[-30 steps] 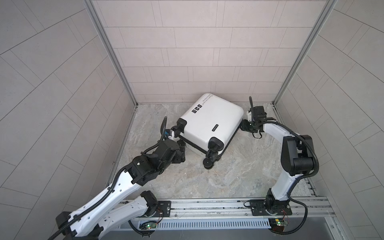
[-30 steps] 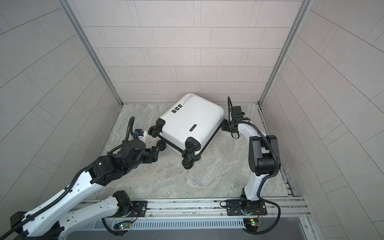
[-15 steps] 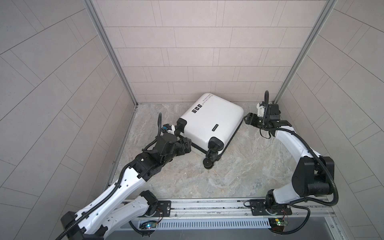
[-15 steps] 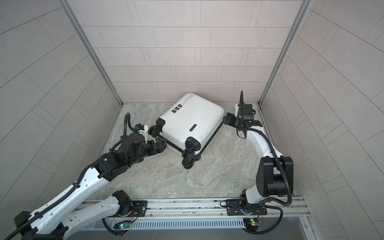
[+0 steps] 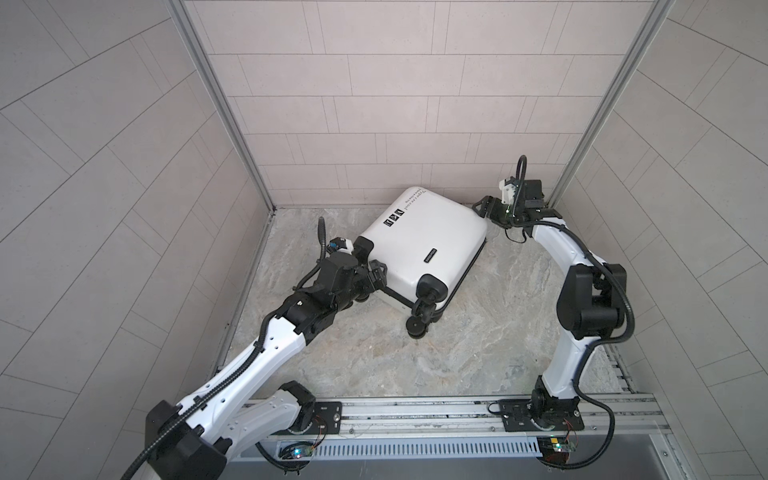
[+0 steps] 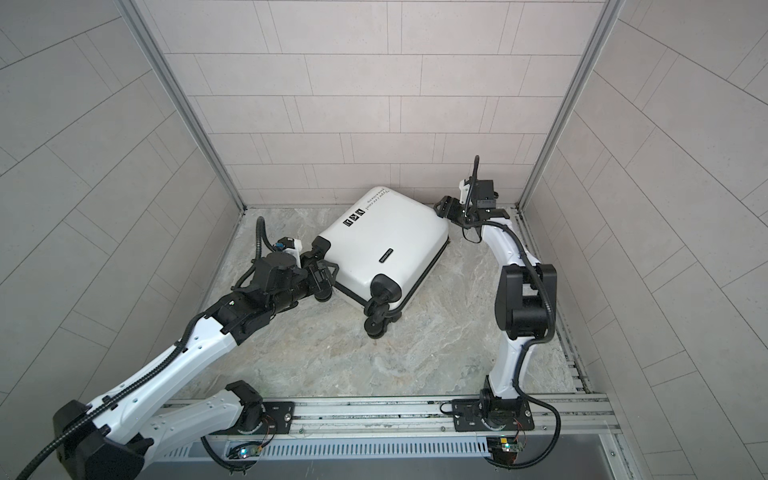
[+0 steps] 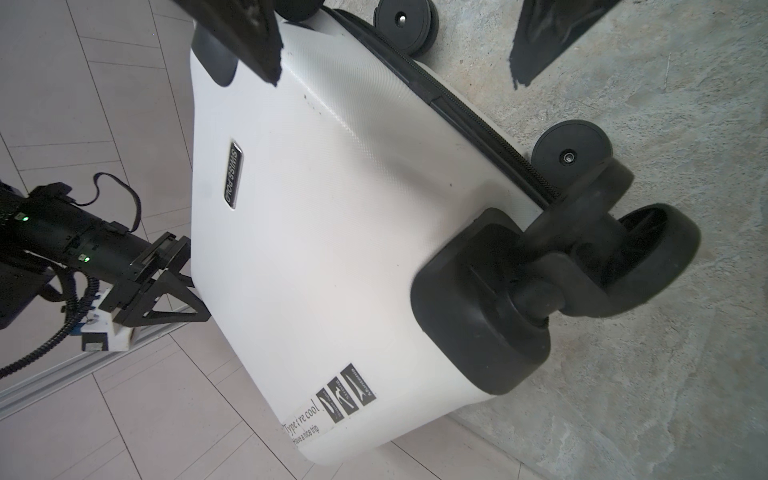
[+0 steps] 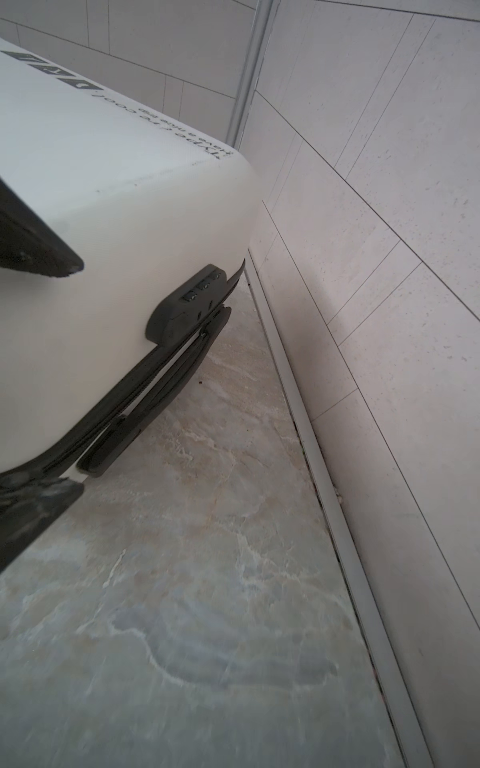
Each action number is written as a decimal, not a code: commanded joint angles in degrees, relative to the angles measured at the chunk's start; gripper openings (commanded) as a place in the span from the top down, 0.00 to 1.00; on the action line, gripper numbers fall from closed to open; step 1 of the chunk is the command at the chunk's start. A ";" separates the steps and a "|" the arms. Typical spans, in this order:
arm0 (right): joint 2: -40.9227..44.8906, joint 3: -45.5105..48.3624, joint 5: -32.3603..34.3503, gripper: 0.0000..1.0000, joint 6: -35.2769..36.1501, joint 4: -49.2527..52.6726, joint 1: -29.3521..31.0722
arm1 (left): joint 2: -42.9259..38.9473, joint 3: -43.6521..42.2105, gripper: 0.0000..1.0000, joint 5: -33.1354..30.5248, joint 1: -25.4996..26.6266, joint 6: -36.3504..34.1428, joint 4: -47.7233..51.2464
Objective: Pack the luggage
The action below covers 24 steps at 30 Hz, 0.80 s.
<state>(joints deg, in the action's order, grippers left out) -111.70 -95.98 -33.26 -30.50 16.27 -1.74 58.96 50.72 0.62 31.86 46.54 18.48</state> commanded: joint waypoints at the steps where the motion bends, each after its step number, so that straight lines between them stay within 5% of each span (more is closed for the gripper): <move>1: -2.98 -4.82 -6.33 0.22 0.42 2.06 0.48 | 1.04 -0.73 0.08 2.53 -2.05 1.10 -4.23; 10: 1.05 2.94 -13.93 0.22 3.70 0.96 2.81 | 5.00 0.03 0.08 6.81 -7.01 0.55 -7.66; 24: 21.39 28.81 -8.46 0.26 5.81 -1.45 13.88 | 8.96 2.95 0.08 8.44 -13.01 -7.89 -2.75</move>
<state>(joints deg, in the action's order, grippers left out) -92.64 -71.57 -38.09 -25.47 8.54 7.03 66.43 51.29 6.76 18.90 42.37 15.35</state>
